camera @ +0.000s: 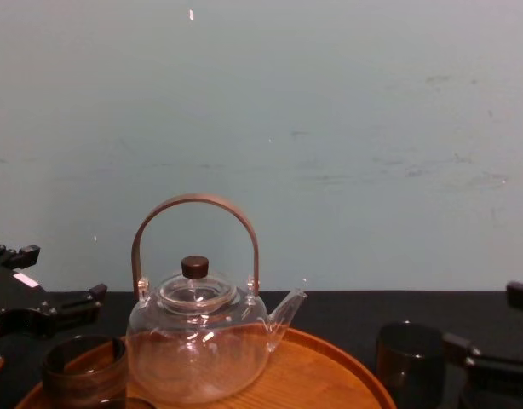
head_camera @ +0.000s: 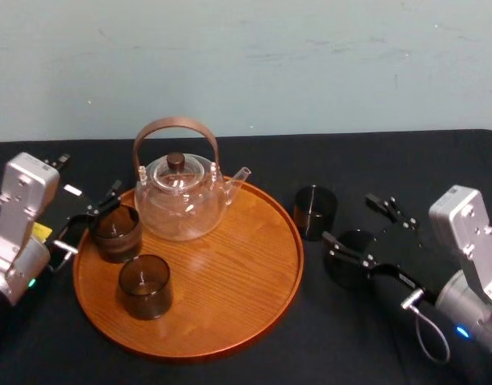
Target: Pick up the glass from the table and place it on the tray.
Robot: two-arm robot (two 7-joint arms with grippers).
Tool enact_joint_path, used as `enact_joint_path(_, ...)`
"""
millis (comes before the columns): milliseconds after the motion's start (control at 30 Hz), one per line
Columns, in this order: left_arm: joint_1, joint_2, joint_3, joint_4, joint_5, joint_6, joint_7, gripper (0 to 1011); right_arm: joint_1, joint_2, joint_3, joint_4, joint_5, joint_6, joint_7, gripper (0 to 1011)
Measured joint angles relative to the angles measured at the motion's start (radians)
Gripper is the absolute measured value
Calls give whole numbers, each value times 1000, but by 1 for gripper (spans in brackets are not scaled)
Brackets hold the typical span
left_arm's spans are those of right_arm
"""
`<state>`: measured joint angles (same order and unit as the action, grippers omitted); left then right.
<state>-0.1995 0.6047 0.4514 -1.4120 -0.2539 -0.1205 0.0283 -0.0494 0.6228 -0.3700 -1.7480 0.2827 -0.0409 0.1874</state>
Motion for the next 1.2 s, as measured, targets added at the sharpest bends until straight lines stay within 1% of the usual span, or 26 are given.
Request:
enact_joint_path(133, 0, 0, 0, 0, 0, 0, 0, 1001, -39, 0, 22, -15, 10, 12, -4, 1002)
enact_joint_path(400, 0, 0, 0, 0, 0, 0, 0, 1001, -85, -8, 47, -25, 21, 24, 2, 1002)
enact_joint_path(567, 0, 0, 0, 0, 0, 0, 0, 1002, -104, -17, 59, -28, 22, 27, 11, 1002)
enact_joint_path(933, 0, 0, 0, 0, 0, 0, 0, 1002, -126, -42, 81, -17, 20, 28, 24, 1002)
enact_joint_path(1200, 0, 0, 0, 0, 0, 0, 0, 1001, -151, -60, 114, -9, 21, 21, 32, 1002)
